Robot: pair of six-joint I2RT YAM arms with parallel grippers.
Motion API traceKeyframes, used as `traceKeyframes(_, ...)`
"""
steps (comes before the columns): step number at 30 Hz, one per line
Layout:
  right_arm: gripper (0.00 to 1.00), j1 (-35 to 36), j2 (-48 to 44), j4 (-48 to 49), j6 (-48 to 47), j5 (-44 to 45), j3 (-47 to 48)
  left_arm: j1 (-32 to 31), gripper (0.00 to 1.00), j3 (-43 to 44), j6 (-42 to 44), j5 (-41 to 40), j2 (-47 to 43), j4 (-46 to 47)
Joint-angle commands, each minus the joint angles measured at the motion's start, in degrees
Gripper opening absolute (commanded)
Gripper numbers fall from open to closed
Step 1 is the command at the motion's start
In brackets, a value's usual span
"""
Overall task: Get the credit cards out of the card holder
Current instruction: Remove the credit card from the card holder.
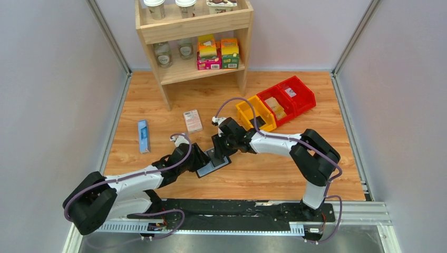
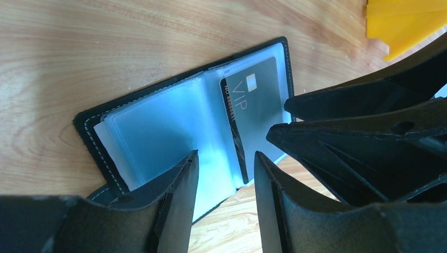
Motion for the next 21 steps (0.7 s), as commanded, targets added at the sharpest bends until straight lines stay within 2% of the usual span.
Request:
traceKeyframes(1, 0.45, -0.1, 1.3, 1.9, 0.2, -4.3, 1.3, 0.0, 0.52, -2.7, -3.7, 1.3, 1.1, 7.9)
traceKeyframes(4, 0.45, -0.2, 1.7, 2.5, 1.0, -5.9, 1.2, 0.0, 0.52, -4.8, -4.8, 2.0, 1.9, 12.8)
traceKeyframes(12, 0.45, -0.9, 1.6, 4.6, 2.8, -8.7, -0.2, 0.0, 0.51, -7.5, -7.2, 2.1, 1.9, 18.7)
traceKeyframes(18, 0.44, -1.4, 2.3, 4.5, 3.7, -8.2, -0.6, 0.0, 0.36, -10.2, -8.4, 1.1, 0.0, 24.4)
traceKeyframes(21, 0.44, -1.7, 2.5, 4.5, 3.9, -8.1, -0.9, 0.0, 0.33, -11.5, -8.6, 0.4, -1.3, 27.4)
